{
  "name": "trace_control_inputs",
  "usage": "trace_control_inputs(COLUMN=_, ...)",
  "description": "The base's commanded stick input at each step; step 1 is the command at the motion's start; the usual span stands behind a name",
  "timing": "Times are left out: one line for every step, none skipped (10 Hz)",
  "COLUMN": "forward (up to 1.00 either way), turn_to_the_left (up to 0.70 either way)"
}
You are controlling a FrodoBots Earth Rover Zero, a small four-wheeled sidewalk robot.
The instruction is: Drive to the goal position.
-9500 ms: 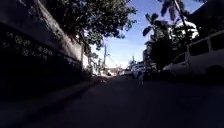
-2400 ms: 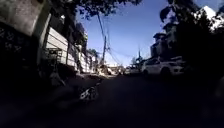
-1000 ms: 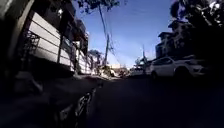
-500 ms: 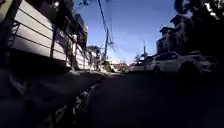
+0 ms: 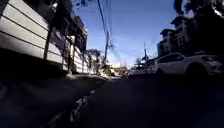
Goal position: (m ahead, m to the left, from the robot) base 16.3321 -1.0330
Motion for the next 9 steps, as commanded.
trace_control_inputs(forward=1.0, turn_to_the_left=-0.03)
trace_control_inputs(forward=1.0, turn_to_the_left=-0.04)
trace_control_inputs(forward=1.0, turn_to_the_left=0.0)
trace_control_inputs(forward=1.0, turn_to_the_left=0.0)
trace_control_inputs(forward=1.0, turn_to_the_left=0.0)
trace_control_inputs(forward=1.0, turn_to_the_left=0.0)
trace_control_inputs(forward=1.0, turn_to_the_left=0.0)
trace_control_inputs(forward=1.0, turn_to_the_left=-0.12)
trace_control_inputs(forward=1.0, turn_to_the_left=-0.14)
